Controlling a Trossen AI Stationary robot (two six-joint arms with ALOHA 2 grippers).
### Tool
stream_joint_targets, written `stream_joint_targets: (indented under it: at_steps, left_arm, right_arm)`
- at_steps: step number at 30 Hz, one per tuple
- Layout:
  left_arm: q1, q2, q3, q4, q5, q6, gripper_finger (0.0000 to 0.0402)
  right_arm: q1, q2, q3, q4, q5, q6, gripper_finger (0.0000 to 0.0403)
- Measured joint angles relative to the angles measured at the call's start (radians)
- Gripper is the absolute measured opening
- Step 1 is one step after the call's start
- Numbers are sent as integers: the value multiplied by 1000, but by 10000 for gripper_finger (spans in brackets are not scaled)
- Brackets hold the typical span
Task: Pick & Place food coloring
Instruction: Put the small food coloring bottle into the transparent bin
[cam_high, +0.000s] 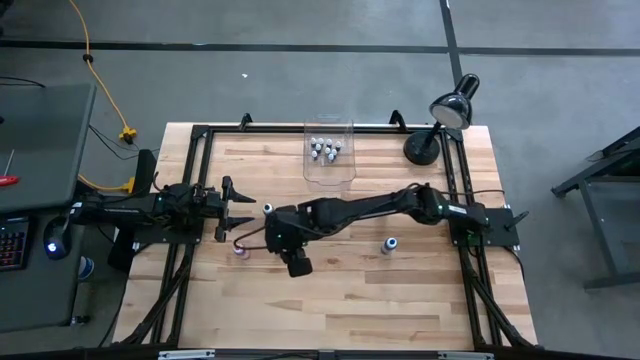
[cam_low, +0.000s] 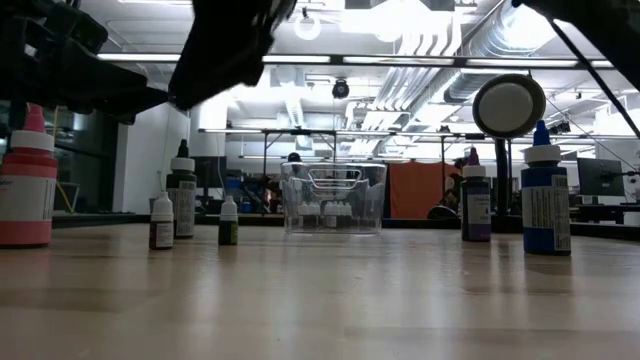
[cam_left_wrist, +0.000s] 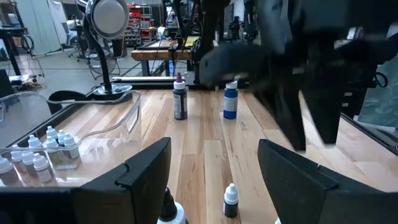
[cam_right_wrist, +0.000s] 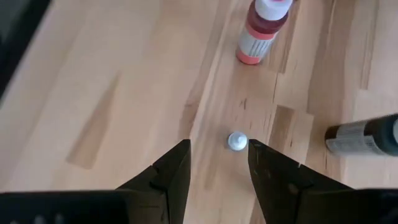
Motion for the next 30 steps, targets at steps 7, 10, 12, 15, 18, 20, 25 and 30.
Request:
stream_joint_targets:
  at_steps: [7, 10, 12, 15, 18, 20, 25, 30]
  left_arm:
    - [0, 0, 0, 0, 1, 0, 239]
    - [0, 0, 0, 0, 1, 0, 239]
    - [0, 0, 0, 0, 1, 0, 239]
    - [0, 0, 0, 0, 2, 0, 239]
    - [0, 0, 0, 0, 2, 0, 239]
    - [0, 0, 0, 0, 2, 0, 239]
    - [0, 0, 0, 0, 2, 0, 239]
    - [0, 0, 0, 0, 2, 0, 239]
  right_arm:
    - [0, 79, 1, 15, 39, -38, 149]
    - [-6, 91, 1, 32, 48, -41, 149]
    - [-12, 103, 2, 40, 55, -39, 149]
    - [-20, 119, 1, 40, 66, -37, 149]
    - [-28, 128, 1, 42, 61, -5, 149]
    - [-29, 135, 1, 43, 56, 13, 149]
    - [-29, 139, 1, 47, 35, 19, 149]
    - [-29, 138, 1, 50, 20, 44, 149]
